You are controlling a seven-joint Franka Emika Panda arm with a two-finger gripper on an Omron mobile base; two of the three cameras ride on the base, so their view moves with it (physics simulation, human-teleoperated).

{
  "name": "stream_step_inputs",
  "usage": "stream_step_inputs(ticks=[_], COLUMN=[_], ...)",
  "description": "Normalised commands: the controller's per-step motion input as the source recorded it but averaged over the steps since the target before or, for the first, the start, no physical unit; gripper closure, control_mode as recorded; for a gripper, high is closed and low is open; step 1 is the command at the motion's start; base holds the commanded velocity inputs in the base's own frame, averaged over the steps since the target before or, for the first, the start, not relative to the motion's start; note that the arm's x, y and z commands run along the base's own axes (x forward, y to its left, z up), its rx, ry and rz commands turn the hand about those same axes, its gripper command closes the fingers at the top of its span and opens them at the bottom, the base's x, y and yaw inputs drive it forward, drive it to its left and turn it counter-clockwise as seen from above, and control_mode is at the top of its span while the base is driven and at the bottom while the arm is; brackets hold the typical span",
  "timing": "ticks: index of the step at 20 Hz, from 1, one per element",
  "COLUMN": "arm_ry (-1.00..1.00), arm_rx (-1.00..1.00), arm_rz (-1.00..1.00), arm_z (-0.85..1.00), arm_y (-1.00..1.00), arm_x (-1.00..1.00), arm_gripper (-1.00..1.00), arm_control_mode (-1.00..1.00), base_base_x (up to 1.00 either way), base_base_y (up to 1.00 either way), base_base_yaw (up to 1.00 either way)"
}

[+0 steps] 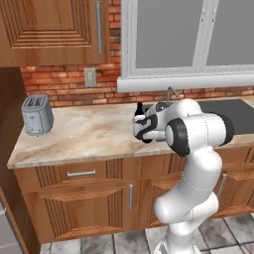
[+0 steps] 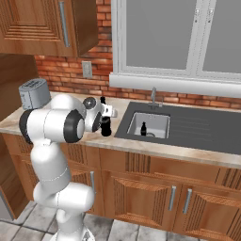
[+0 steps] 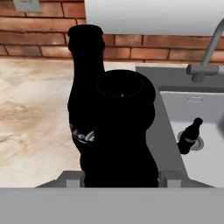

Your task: Place the large bottle from the dining counter next to the other large bottle outside the sink, and place the small bottle from the dining counter next to the other small bottle inside the sink.

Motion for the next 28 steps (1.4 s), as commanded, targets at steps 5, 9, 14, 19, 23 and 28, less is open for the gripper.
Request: stream_step_inputs(ticks=[5,9,14,19,23,28], arm_ry=[0.00,-0.02,-0.07,-0.10,-0.10,-0.13], arm_rx=[0.00,0.00,0.00,0.00,0.00,0.00], arm_rz=[0.00,0.00,0.00,0.01,0.02,0.05], arm_z=[-0.19,-0.07,0.00,0.06,0.16,0.39], arm_y=[0.00,0.00,-0.01,-0.01,0.00,0.00], arm_x=[0.00,-0.01,-0.07,-0.12,-0.12,-0.28], arm_gripper=[-1.00,-1.00,-1.00,-1.00,-1.00,-1.00], arm_control_mode=[-1.00,-1.00,-1.00,-1.00,-1.00,-1.00], base_base_x=[0.00,0.00,0.00,0.00,0.00,0.00], base_base_y=[0.00,0.00,0.00,0.00,0.00,0.00], base_base_yaw=[0.00,0.00,0.00,0.00,0.00,0.00])
